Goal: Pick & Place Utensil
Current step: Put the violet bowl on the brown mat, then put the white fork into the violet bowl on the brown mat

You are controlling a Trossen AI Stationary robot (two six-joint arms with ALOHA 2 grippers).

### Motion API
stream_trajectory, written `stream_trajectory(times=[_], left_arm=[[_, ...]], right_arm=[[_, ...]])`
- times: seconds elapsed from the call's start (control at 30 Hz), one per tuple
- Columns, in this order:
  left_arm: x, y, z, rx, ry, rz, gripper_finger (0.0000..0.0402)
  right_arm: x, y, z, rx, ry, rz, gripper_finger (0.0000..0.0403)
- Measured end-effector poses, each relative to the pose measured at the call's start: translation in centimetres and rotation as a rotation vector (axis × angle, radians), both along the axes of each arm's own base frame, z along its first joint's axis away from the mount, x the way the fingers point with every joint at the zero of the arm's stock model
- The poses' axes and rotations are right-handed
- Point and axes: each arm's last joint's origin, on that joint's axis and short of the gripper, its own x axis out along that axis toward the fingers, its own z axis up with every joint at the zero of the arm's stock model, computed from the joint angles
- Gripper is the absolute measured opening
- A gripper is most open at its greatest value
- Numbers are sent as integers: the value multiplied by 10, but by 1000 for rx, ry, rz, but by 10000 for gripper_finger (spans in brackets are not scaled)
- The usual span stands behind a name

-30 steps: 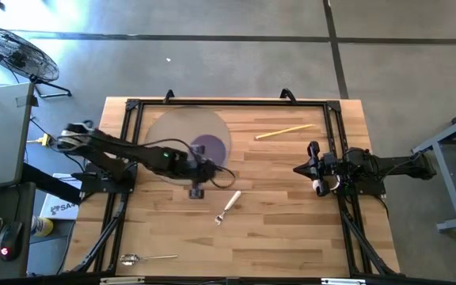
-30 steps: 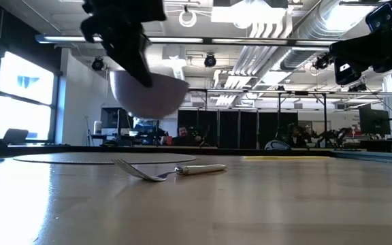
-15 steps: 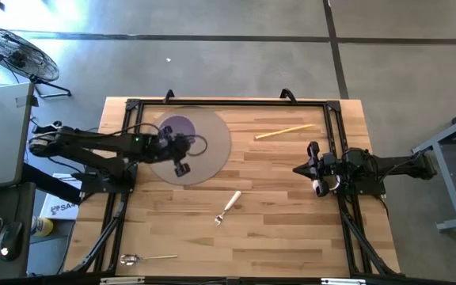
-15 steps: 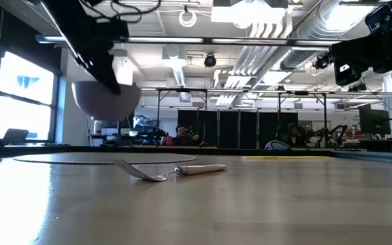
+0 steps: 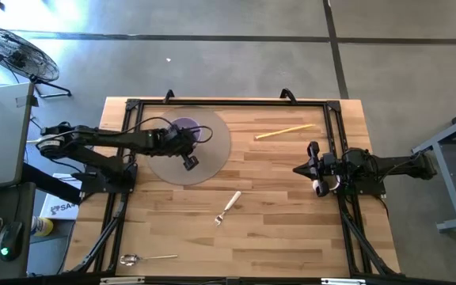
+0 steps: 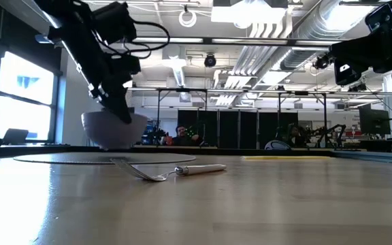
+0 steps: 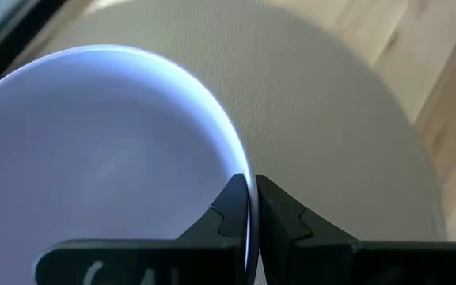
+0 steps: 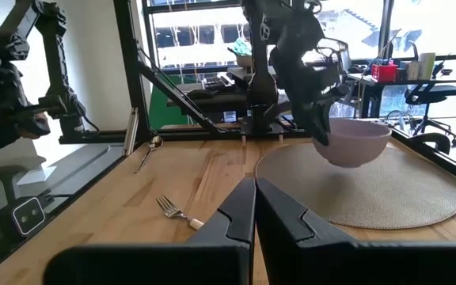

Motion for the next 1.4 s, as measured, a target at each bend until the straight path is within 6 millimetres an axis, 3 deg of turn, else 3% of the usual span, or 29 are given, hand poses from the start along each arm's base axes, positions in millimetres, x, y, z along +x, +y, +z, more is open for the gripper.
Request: stream_trajectory(times=[0.17,0.6,0.93,1.03,1.2,1.4], left_arm=[[2,0,-9,-15,32,0,9],[2,0,-9,-38,10,24,15],[3,0,-7,-53,5,16,123],[12,-1,10,-110,-45,-34,140],[31,-9,53,-207,-179,-163,146],[46,-59,74,-200,-302,-266,146]], right_arm=[[0,0,0,0,0,0,5],[0,0,0,0,0,0,5],[0,0,0,0,0,0,5],[0,0,0,0,0,0,5],[0,0,0,0,-1,0,5],[0,0,0,0,-1,0,5]])
